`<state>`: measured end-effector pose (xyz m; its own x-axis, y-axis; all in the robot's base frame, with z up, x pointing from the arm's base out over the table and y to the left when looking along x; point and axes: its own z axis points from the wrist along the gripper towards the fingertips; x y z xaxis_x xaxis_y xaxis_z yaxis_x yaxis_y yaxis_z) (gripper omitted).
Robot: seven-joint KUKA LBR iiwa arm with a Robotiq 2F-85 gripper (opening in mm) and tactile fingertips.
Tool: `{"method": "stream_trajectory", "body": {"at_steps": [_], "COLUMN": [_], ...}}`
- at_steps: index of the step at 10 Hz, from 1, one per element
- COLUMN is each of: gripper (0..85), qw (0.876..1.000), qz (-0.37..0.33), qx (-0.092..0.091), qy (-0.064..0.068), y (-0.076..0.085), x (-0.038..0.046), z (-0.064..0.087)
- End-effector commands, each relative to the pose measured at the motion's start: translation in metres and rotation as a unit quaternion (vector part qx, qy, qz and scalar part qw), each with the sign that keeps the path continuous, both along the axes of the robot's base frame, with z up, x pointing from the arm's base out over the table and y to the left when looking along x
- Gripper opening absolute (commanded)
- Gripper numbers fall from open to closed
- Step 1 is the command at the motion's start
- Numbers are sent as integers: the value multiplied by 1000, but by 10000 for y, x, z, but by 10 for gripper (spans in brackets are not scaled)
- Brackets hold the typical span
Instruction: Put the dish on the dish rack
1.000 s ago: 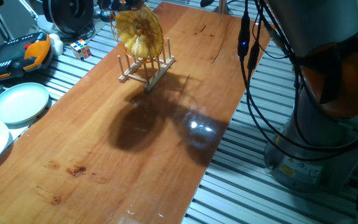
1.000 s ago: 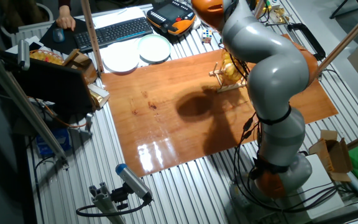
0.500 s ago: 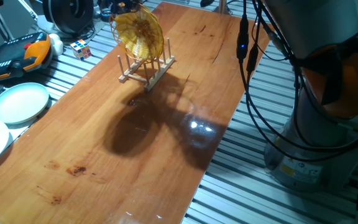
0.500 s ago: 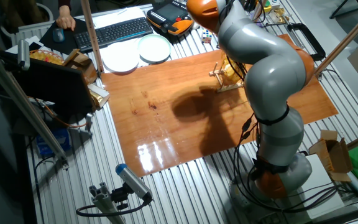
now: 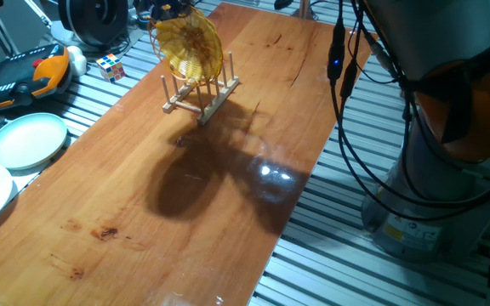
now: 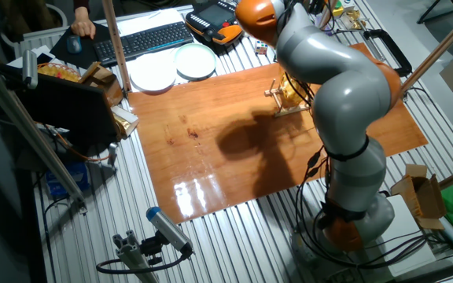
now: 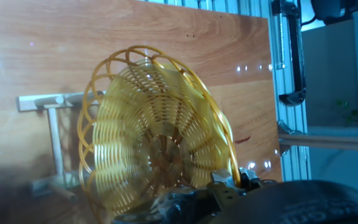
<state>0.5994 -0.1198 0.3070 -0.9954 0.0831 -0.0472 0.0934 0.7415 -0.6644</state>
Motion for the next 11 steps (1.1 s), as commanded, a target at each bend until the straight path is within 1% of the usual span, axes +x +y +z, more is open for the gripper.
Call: {"method": "stream_trajectory", "body": {"at_steps": [1,3,5,7,9,11], "gripper": [7,7,7,7,7,7], "qw": [1000,1000,1000,999,999,999], "qz": [4,9,12,14,14,14], "qx": [-5,-13,-15,-17,-18,-27], "qy": [-5,-15,-24,-30,-33,-35], "y": [7,10,19,25,58,105], "x": [-6,-2,-4,-6,-6,-14], "z": [1,-5,-7,-6,-26,-48]}}
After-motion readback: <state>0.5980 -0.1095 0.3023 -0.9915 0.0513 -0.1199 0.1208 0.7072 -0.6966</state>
